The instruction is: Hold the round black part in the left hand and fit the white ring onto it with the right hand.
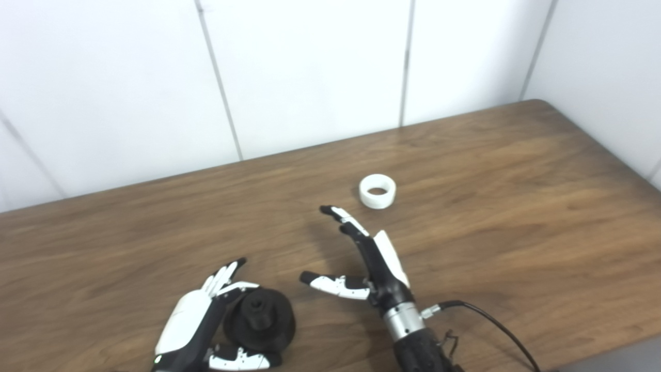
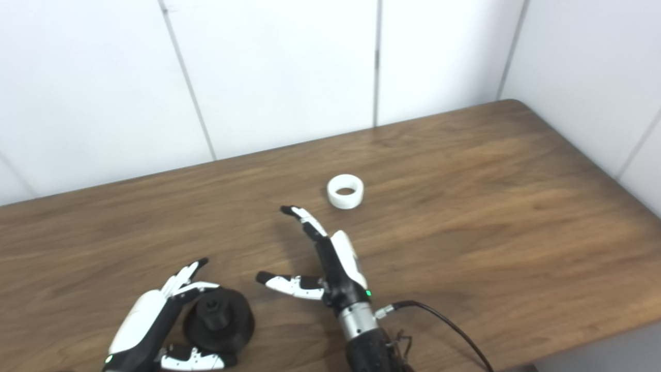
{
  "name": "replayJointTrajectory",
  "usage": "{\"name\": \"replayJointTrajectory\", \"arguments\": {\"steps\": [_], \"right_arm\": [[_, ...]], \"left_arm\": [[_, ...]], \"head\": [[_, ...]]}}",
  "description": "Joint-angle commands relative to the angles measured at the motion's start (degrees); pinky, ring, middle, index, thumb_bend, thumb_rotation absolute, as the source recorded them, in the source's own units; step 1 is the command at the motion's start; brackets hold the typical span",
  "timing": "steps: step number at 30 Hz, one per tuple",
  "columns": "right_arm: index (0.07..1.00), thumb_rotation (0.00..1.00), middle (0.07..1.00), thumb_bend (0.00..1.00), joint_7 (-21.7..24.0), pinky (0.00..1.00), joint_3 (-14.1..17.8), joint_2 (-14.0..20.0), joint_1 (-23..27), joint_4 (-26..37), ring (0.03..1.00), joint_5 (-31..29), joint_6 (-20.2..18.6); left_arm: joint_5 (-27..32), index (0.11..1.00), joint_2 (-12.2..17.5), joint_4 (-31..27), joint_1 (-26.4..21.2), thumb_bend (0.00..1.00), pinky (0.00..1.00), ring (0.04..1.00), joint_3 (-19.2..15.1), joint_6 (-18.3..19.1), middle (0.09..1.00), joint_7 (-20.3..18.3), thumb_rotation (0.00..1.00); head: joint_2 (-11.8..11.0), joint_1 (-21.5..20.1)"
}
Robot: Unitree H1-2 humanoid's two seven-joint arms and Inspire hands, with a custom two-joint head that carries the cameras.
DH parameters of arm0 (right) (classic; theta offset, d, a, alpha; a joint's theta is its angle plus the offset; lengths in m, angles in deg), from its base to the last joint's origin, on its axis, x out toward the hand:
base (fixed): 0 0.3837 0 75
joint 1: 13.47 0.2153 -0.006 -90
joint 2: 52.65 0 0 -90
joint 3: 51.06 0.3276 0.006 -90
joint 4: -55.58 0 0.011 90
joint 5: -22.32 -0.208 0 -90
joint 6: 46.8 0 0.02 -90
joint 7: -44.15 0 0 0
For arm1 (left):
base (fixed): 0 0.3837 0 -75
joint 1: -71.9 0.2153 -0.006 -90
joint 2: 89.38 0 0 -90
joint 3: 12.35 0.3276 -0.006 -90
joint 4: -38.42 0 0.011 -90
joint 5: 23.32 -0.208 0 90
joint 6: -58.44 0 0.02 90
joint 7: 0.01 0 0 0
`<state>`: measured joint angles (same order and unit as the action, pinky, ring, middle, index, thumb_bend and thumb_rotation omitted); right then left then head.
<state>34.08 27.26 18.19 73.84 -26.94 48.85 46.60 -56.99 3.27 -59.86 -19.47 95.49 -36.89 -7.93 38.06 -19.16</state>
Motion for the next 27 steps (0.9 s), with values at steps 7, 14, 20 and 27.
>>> {"name": "replayJointTrajectory", "arguments": {"steps": [7, 14, 20, 27], "right_arm": [[0.870, 0.25, 0.914, 0.70, -2.06, 0.89, -0.70, -0.59, -0.39, -1.12, 0.914, 0.94, 2.08], [0.857, 0.24, 0.901, 0.70, -1.05, 0.77, 1.54, 1.77, 1.63, 1.65, 0.868, 0.67, 1.31], [0.856, 0.19, 0.896, 0.69, 0.04, 0.79, 3.10, 4.50, 4.09, 3.64, 0.866, 2.02, 0.90], [0.855, 0.22, 0.903, 0.71, 2.28, 0.83, 5.04, 8.56, 8.07, 6.42, 0.891, 4.95, -3.65]], "left_arm": [[0.01, 0.650, 1.20, 0.03, -0.65, 1.00, 1.00, 1.000, -1.14, -1.38, 1.000, -0.30, 0.38], [0.12, 0.650, 1.01, 0.19, -0.86, 1.00, 1.00, 1.000, -1.29, -1.47, 1.000, -0.46, 0.38], [0.48, 0.649, 0.47, -0.08, -0.64, 1.00, 1.00, 1.000, -1.31, -0.95, 1.000, -0.72, 0.35], [0.15, 0.651, 0.17, 0.10, -0.52, 1.00, 1.00, 1.000, -1.32, -0.86, 1.000, -0.62, 0.36]], "head": [[-0.18, -1.15], [-0.04, -0.87], [0.30, -0.38], [0.25, -0.47]]}}
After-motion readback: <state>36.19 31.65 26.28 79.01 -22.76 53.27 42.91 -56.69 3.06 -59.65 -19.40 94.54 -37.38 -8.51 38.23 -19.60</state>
